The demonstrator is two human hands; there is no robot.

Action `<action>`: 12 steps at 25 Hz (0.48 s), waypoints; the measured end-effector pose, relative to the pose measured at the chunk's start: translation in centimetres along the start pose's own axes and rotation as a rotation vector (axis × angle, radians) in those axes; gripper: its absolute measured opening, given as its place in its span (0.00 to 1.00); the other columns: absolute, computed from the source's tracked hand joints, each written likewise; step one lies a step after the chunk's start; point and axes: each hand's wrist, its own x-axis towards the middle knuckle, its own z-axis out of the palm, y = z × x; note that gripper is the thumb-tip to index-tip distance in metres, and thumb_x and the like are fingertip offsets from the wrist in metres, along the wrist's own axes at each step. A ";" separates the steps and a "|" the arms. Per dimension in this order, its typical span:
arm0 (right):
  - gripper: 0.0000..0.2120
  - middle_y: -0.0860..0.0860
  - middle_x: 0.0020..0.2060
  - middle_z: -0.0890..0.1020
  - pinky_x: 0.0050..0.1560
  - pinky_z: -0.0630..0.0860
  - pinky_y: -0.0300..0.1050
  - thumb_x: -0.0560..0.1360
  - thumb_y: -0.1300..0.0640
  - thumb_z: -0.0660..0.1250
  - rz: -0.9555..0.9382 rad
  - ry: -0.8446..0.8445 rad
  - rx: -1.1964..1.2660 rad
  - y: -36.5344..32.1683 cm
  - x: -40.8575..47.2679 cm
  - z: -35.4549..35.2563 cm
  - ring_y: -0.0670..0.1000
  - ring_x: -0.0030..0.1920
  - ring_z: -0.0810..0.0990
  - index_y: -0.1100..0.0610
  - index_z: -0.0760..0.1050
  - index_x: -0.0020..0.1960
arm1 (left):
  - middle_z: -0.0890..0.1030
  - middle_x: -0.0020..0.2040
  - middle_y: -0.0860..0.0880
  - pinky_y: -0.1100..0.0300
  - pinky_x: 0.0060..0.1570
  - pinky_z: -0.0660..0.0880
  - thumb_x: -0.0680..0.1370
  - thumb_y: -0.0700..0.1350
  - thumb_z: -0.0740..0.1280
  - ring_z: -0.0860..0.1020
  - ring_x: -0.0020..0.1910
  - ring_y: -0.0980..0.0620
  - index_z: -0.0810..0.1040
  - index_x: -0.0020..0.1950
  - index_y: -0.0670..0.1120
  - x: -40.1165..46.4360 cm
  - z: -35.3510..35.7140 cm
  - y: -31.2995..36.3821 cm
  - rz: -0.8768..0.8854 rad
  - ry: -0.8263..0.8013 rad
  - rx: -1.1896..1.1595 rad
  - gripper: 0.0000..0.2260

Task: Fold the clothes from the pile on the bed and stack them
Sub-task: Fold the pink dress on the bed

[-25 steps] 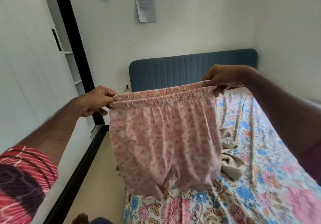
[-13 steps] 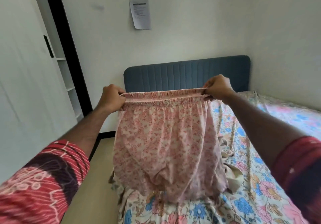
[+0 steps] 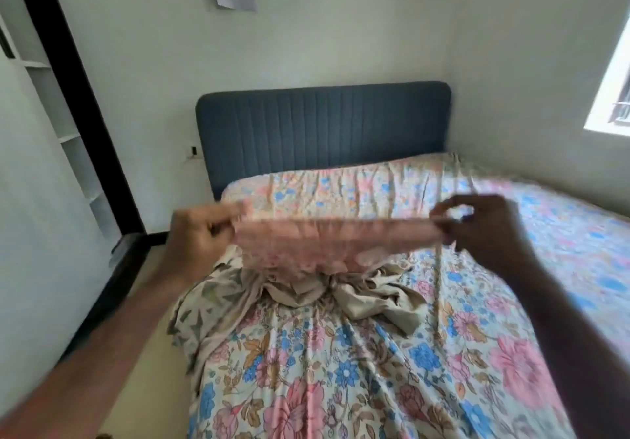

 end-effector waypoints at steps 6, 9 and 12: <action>0.27 0.32 0.39 0.83 0.38 0.71 0.26 0.64 0.72 0.74 0.347 -0.202 -0.200 13.8 -22.1 5.0 0.41 0.36 0.82 0.36 0.80 0.37 | 0.80 0.52 0.66 0.78 0.44 0.73 0.74 0.27 0.68 0.75 0.40 0.79 0.86 0.59 0.49 -21.6 5.2 -0.9 -0.320 -0.729 -0.044 0.22; 0.33 0.37 0.48 0.82 0.49 0.71 0.26 0.64 0.76 0.73 0.281 -0.231 -0.241 16.0 -27.2 5.6 0.49 0.48 0.84 0.35 0.76 0.39 | 0.77 0.58 0.68 0.74 0.64 0.69 0.79 0.38 0.68 0.73 0.49 0.81 0.81 0.65 0.57 -25.1 5.4 -1.1 -0.291 -0.955 0.033 0.19; 0.30 0.43 0.52 0.82 0.44 0.74 0.28 0.67 0.76 0.74 0.264 -0.290 -0.223 15.6 -28.8 5.0 0.46 0.47 0.83 0.39 0.78 0.42 | 0.81 0.62 0.63 0.62 0.63 0.74 0.77 0.65 0.67 0.78 0.54 0.67 0.78 0.67 0.62 -25.6 4.7 -0.5 -0.289 -1.156 0.177 0.20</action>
